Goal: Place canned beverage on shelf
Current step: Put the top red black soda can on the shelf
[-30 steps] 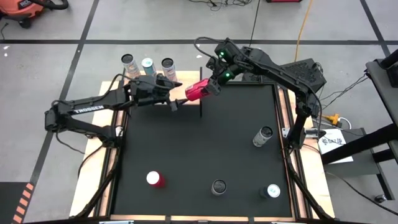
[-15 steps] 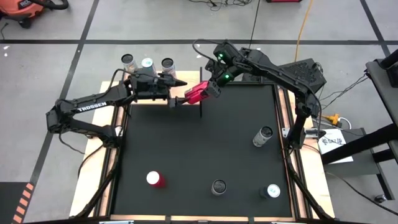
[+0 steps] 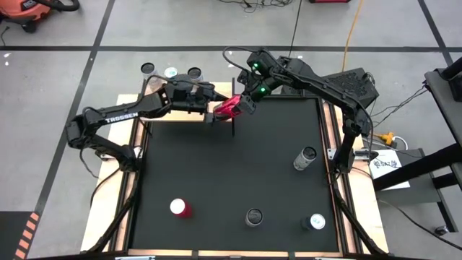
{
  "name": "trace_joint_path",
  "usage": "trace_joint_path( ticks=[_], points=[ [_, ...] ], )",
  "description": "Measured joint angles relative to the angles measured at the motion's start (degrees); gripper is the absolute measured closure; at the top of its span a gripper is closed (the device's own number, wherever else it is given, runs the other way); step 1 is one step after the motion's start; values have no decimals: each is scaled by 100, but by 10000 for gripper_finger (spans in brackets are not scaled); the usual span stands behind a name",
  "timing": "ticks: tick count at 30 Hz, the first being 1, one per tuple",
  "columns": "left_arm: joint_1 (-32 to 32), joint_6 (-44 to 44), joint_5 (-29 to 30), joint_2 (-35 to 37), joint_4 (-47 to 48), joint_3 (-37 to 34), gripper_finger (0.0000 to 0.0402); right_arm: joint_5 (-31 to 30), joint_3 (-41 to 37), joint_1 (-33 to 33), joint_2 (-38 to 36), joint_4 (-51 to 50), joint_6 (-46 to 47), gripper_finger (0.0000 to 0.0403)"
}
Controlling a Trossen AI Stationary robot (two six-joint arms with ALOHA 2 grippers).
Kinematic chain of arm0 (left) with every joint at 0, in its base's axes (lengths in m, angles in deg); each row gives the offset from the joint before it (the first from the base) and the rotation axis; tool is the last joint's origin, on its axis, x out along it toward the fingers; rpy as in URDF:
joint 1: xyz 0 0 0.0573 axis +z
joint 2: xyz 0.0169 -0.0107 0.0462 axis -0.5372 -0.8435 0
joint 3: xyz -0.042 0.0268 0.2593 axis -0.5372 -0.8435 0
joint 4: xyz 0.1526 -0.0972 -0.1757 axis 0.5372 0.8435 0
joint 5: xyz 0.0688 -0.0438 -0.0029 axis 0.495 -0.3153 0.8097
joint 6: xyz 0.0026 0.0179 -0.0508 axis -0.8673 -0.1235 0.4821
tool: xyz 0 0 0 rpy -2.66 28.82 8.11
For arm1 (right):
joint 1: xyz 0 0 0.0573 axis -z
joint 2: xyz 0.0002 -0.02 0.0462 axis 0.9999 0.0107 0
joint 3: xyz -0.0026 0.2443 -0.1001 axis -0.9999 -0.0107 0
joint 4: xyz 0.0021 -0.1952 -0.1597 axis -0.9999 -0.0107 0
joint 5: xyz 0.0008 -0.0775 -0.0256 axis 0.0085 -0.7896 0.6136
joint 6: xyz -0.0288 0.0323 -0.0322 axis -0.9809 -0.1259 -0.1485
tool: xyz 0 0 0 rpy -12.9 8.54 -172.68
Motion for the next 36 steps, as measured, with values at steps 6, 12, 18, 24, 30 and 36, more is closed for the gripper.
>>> trace_joint_path(
  ticks=[6, 12, 18, 24, 30, 36],
  points=[
    [-12, 5, 52, -349, 278, 309, 29, -15, 0, -5, 9, 43, 3, 135],
    [-39, -38, 178, -401, 267, 327, 29, -15, 0, -9, 9, 43, 0, 135],
    [-39, -71, 375, -401, 286, 327, 55, -27, 0, -9, 9, 40, 0, 135],
    [-39, -192, 382, -394, 499, 333, 108, -53, 0, -9, 11, 38, 6, 135],
    [-67, -414, 423, -390, 513, 333, 114, -46, 0, -18, 11, 75, -2, 82],
    [-159, -489, 468, -418, 679, 309, 114, -13, 11, -20, -4, 131, -79, 65]
  ],
)
